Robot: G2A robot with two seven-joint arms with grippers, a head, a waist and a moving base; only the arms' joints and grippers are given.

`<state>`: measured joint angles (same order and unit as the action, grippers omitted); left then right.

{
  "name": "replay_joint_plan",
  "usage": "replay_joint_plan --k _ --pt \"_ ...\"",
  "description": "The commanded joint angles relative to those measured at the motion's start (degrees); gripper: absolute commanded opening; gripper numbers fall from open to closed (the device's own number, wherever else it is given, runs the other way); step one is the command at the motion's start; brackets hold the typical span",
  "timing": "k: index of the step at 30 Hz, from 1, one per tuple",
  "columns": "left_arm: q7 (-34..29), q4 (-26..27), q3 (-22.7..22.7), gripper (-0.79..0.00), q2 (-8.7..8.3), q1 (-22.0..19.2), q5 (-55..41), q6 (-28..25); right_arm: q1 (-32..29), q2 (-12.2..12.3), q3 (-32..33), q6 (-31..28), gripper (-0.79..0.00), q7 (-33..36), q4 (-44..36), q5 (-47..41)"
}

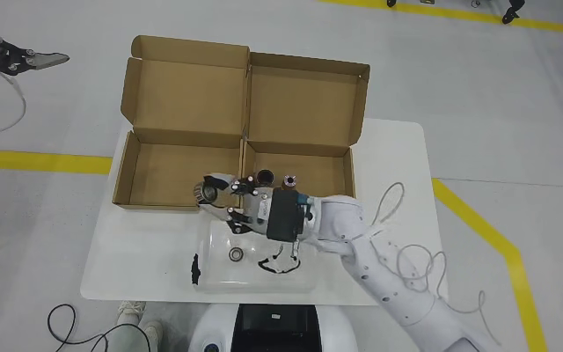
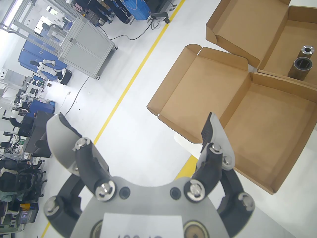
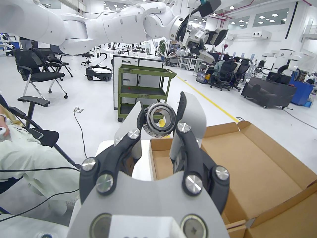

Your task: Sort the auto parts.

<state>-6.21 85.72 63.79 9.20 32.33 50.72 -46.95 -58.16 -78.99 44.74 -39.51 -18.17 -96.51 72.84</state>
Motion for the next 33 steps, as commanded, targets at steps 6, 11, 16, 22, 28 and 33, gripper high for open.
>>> replay_joint_plan --k 6,11,16,22,28,33 --pt "0.0 0.0 0.0 0.000 0.00 0.0 0.0 0.0 0.8 0.2 2.3 -0.5 -0.785 0.6 -2.4 0.1" --pt "0.0 0.0 0.0 0.000 0.00 0.0 0.0 0.0 0.9 0.5 4.3 -1.6 -0.785 1.9 -4.0 -0.4" --pt "0.0 0.0 0.0 0.000 0.00 0.0 0.0 0.0 1.6 0.9 6.9 -2.8 -0.785 2.9 -5.6 -1.0" --pt "0.0 0.0 0.0 0.000 0.00 0.0 0.0 0.0 4.1 1.0 9.0 -3.9 -0.785 6.5 -7.7 -3.2" --pt "0.0 0.0 0.0 0.000 0.00 0.0 0.0 0.0 6.3 0.8 9.3 -3.3 -0.785 9.6 -9.4 -5.1" --pt "0.0 0.0 0.0 0.000 0.00 0.0 0.0 0.0 7.2 0.6 9.6 -2.7 -0.785 10.6 -10.2 -5.7"
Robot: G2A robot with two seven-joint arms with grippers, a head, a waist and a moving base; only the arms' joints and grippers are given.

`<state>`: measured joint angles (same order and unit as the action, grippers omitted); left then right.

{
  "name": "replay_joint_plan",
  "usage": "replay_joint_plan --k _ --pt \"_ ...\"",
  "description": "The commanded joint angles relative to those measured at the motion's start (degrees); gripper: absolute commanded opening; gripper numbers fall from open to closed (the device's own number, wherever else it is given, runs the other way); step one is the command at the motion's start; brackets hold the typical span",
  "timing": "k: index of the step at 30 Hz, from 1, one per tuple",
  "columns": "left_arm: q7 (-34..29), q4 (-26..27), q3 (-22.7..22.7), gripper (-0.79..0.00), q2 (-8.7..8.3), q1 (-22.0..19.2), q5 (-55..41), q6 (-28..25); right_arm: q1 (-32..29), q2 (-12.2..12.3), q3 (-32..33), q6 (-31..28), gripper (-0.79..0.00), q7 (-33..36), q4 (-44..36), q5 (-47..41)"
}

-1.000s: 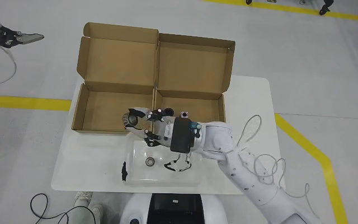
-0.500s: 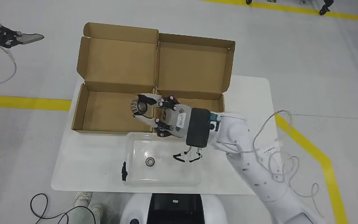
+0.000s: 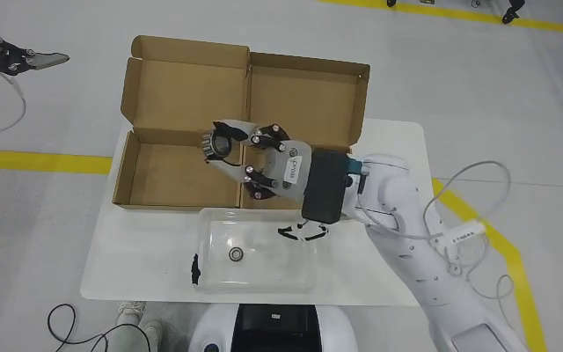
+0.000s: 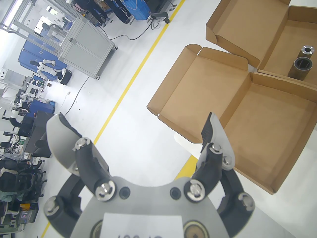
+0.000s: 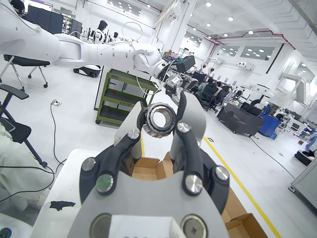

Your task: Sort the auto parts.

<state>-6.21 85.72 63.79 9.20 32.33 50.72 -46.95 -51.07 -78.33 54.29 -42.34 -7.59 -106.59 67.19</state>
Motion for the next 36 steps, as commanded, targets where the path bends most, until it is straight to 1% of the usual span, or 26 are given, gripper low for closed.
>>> replay_joint_plan --k 1,8,11,16,21,25,30,36 --pt "0.0 0.0 0.0 0.000 0.00 0.0 0.0 0.0 0.2 0.0 0.1 0.2 -0.785 0.1 -0.3 0.0" --pt "0.0 0.0 0.0 0.000 0.00 0.0 0.0 0.0 0.5 -0.1 -0.2 0.0 -0.785 0.1 -1.0 1.0" --pt "0.0 0.0 0.0 0.000 0.00 0.0 0.0 0.0 -0.4 0.0 -0.9 -0.7 -0.785 1.5 -0.5 1.2" --pt "0.0 0.0 0.0 0.000 0.00 0.0 0.0 0.0 -3.5 0.2 -2.2 -1.1 -0.785 3.0 2.2 1.6" --pt "0.0 0.0 0.0 0.000 0.00 0.0 0.0 0.0 -7.7 0.6 -3.1 0.0 -0.785 4.9 5.1 3.4" --pt "0.0 0.0 0.0 0.000 0.00 0.0 0.0 0.0 -10.4 0.7 -4.7 1.3 -0.785 6.5 9.2 3.7" --pt "0.0 0.0 0.0 0.000 0.00 0.0 0.0 0.0 -8.7 -0.2 -7.6 3.5 -0.785 9.1 15.4 3.2" --pt "0.0 0.0 0.0 0.000 0.00 0.0 0.0 0.0 -4.4 -1.9 -11.3 6.5 -0.785 11.2 22.9 2.6"
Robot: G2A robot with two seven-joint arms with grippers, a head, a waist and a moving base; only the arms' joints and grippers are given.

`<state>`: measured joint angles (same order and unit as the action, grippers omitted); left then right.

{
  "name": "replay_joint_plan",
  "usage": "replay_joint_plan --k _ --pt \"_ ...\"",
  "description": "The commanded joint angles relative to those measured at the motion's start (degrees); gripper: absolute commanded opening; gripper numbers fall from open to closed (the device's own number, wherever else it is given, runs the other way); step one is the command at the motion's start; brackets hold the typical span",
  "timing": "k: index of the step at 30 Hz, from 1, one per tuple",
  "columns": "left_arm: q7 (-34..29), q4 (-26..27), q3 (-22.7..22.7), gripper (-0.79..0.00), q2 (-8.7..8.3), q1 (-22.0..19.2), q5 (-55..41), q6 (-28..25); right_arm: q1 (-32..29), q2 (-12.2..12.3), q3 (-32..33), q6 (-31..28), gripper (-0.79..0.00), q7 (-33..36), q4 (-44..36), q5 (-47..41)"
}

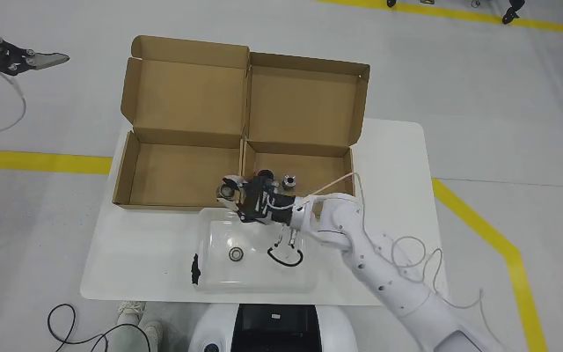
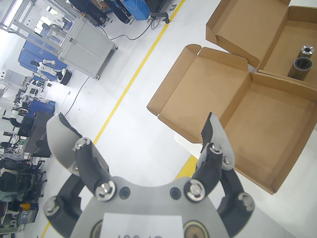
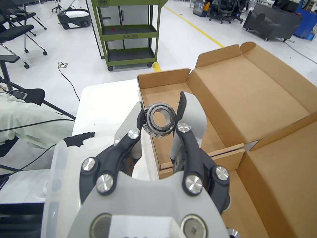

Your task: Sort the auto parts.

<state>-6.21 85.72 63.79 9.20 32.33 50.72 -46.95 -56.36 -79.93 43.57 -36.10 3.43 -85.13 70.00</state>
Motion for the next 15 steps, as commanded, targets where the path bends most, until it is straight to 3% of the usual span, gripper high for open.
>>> replay_joint_plan --k 1,8,15 --pt "0.0 0.0 0.0 0.000 0.00 0.0 0.0 0.0 1.7 -0.6 -1.2 0.5 -0.785 0.5 2.8 -0.3" --pt "0.0 0.0 0.0 0.000 0.00 0.0 0.0 0.0 7.1 -3.3 -5.3 2.2 -0.785 0.5 11.4 -2.1" --pt "0.0 0.0 0.0 0.000 0.00 0.0 0.0 0.0 13.1 -7.5 -11.2 3.3 -0.785 0.0 21.2 -4.3"
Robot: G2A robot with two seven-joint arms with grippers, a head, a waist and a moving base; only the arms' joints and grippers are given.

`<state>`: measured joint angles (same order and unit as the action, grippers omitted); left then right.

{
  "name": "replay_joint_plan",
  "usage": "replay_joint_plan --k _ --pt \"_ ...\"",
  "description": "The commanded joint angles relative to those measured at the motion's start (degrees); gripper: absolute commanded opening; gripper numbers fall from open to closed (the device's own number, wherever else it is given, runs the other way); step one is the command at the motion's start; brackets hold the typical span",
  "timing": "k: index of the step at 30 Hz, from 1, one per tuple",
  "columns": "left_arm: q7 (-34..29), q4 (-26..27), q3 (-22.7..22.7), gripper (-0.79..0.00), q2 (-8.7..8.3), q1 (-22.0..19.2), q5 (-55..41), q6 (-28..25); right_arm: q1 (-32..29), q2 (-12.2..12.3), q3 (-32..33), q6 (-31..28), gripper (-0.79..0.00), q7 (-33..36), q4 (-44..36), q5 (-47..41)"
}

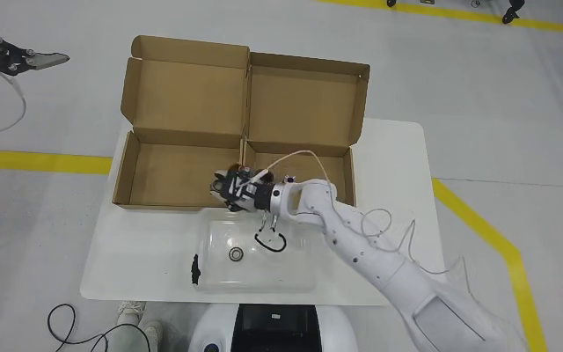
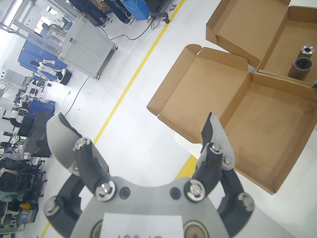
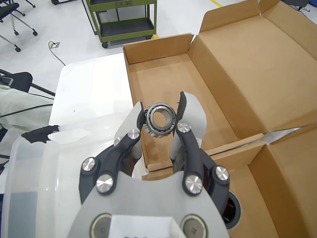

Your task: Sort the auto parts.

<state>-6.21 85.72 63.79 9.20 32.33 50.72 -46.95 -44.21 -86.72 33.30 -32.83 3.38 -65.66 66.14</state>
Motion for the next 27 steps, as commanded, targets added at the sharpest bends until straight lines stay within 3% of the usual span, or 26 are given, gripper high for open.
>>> replay_joint_plan --k 1,22,27 --pt "0.0 0.0 0.0 0.000 0.00 0.0 0.0 0.0 1.9 -1.5 -1.8 0.2 -0.785 0.1 3.2 -0.9" --pt "0.0 0.0 0.0 0.000 0.00 0.0 0.0 0.0 15.1 -16.9 -11.3 3.1 -0.785 -3.2 31.5 -3.7" --pt "0.0 0.0 0.0 0.000 0.00 0.0 0.0 0.0 16.1 -19.2 -11.7 3.2 -0.536 -4.3 36.4 -3.5"
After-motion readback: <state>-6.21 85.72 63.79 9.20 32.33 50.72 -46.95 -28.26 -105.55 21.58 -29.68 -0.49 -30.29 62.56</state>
